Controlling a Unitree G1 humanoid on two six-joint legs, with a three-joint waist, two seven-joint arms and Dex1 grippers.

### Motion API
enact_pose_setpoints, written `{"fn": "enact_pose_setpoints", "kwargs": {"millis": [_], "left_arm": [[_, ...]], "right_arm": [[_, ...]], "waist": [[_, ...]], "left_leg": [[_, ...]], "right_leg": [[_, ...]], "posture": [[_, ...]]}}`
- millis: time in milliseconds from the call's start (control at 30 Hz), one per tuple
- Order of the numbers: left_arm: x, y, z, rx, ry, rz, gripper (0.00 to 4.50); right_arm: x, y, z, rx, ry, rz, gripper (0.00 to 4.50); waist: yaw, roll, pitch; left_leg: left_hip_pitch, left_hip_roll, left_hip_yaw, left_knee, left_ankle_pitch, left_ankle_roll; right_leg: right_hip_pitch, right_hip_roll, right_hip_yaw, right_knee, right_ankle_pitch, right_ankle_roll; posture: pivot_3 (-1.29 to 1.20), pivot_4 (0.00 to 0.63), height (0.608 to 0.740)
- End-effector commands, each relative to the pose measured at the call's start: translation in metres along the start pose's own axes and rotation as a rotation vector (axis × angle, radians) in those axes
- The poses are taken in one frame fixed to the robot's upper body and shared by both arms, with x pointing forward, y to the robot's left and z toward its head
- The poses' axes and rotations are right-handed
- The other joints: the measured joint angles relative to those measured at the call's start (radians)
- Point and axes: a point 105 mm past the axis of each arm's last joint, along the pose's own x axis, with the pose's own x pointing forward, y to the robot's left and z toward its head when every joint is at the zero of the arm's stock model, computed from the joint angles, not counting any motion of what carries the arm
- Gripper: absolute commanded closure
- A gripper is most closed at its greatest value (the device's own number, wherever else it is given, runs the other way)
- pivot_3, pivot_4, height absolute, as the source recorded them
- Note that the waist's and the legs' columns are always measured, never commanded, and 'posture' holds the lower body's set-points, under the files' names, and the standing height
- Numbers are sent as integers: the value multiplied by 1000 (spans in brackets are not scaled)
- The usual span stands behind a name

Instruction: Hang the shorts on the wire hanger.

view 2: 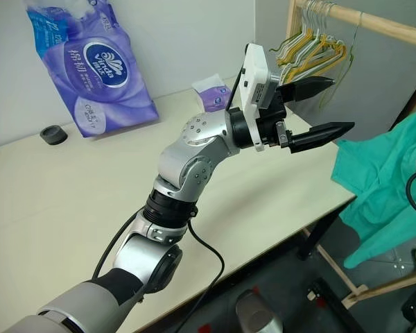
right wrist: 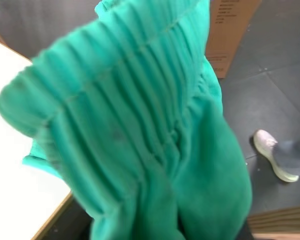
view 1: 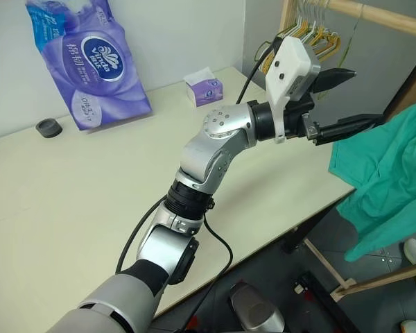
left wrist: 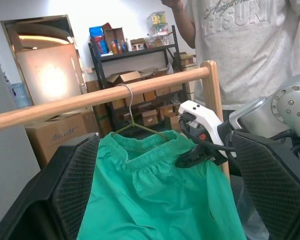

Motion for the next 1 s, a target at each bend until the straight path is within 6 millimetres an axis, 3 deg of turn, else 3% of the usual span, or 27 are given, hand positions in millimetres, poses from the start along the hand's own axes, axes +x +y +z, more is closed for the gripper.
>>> {"fn": "enact_pose_setpoints", "kwargs": {"millis": [33,367,800,1000], "left_arm": [[2,-3,13,48,-31,-26,0],[1,-5,10,58,-17,-38,0],[-4,-4,6,66,10,-33,0],[-17,3,-3,76,64,15,0]], "right_arm": [[-10,-2,16,11,-86,-16,3215],[-10,4,26,69,-130,3,22],[-22,11,63,-27,-355,-106,22],[-33,17,101,-195,-575,-183,22]], "waist": [[1,0,0],[1,0,0],[1,1,0],[0,1,-1]], "left_leg": [[0,0,0,0,0,0],[0,0,0,0,0,0],[0,0,0,0,0,0],[1,0,1,-1,0,0]], "right_leg": [[0,0,0,0,0,0],[0,0,0,0,0,0],[0,0,1,0,0,1],[0,0,5,0,0,1]], "posture": [[-584,146,740],[-579,139,740],[-572,135,740],[-540,128,740]]}}
